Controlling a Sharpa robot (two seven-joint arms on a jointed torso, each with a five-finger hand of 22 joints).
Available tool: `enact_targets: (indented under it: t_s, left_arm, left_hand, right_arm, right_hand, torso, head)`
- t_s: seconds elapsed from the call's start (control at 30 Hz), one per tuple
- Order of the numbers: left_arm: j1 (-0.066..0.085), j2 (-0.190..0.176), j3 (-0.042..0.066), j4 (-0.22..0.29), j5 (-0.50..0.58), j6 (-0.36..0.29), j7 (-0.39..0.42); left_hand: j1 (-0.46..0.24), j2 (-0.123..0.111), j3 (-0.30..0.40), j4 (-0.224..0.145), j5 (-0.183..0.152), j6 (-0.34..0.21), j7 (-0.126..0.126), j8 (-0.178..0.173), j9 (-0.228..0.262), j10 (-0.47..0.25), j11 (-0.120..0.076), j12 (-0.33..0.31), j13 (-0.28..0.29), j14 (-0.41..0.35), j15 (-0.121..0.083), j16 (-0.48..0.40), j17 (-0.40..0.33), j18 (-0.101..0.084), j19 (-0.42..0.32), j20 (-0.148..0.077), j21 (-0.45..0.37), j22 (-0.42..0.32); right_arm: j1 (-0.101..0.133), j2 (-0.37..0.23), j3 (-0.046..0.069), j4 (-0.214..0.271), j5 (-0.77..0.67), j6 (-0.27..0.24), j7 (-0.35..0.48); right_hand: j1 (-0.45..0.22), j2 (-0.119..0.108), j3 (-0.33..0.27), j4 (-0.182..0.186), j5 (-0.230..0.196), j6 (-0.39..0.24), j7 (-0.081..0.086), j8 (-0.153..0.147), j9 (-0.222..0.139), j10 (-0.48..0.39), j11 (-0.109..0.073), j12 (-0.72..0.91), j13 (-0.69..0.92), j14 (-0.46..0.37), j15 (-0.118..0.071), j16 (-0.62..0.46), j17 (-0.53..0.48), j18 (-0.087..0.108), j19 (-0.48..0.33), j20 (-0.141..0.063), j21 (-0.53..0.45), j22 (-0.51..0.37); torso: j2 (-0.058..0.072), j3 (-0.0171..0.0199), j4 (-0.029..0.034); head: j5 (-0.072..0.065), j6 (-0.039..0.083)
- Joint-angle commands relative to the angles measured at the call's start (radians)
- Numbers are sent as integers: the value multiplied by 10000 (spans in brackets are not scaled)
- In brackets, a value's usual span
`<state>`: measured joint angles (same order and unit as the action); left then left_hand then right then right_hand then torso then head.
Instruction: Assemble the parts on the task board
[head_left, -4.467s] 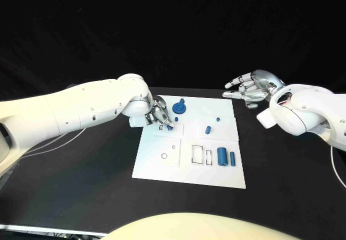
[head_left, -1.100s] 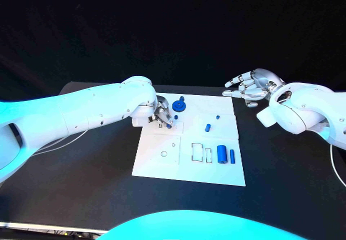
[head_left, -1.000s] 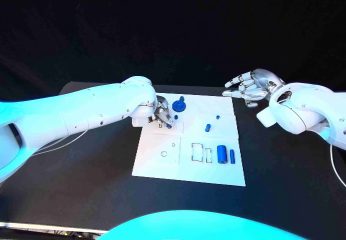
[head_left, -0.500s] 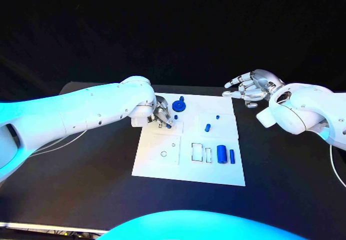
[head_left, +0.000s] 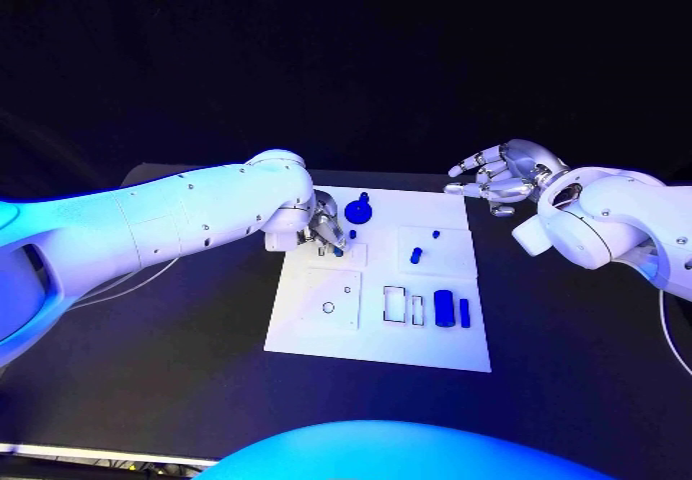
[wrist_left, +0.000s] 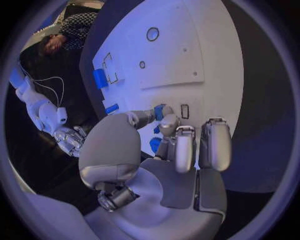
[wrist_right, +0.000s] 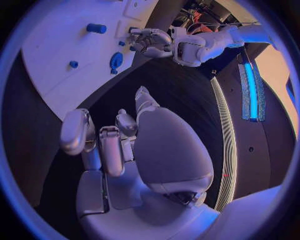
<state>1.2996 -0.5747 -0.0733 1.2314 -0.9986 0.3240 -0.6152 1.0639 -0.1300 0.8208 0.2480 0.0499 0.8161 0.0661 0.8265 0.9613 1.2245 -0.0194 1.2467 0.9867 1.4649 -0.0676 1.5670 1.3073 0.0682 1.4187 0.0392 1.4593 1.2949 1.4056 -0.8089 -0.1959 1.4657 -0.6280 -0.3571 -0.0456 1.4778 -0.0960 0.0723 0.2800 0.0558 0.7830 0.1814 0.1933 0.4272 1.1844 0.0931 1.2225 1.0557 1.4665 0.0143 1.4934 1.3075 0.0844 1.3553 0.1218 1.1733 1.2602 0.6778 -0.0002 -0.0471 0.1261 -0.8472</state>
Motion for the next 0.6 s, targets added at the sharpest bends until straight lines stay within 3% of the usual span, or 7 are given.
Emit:
enact_targets:
  t_s: [0.03,0.6]
  left_arm:
    - [0,119,-15,-87,-5,315,82]
    - [12,323,-33,-287,-143,465,57]
  left_hand:
    - [195,222,967,-1007,25,157,-216,54,8,-6,-24,-27,6,1059,-83,38,2635,-126,55,-22,64,16]
    - [111,229,861,-955,21,157,-190,49,28,-24,1,-45,-21,1059,-66,38,2635,-131,62,-14,67,34]
  right_arm:
    - [-6,9,3,7,-91,170,59]
    - [-8,17,2,60,-173,217,66]
  right_hand:
    - [-18,116,-6,-2,-24,7,10,33,-15,-67,27,-32,-12,604,39,-50,848,108,-62,1,-31,-6]
    - [-18,116,-6,-2,-24,7,10,33,-15,-67,27,-32,-12,604,39,-50,848,108,-62,1,-31,-6]
  torso:
    - [3,-6,-15]
    - [-1,-9,-9]
  head:
    - [2,15]
    - [-24,12]
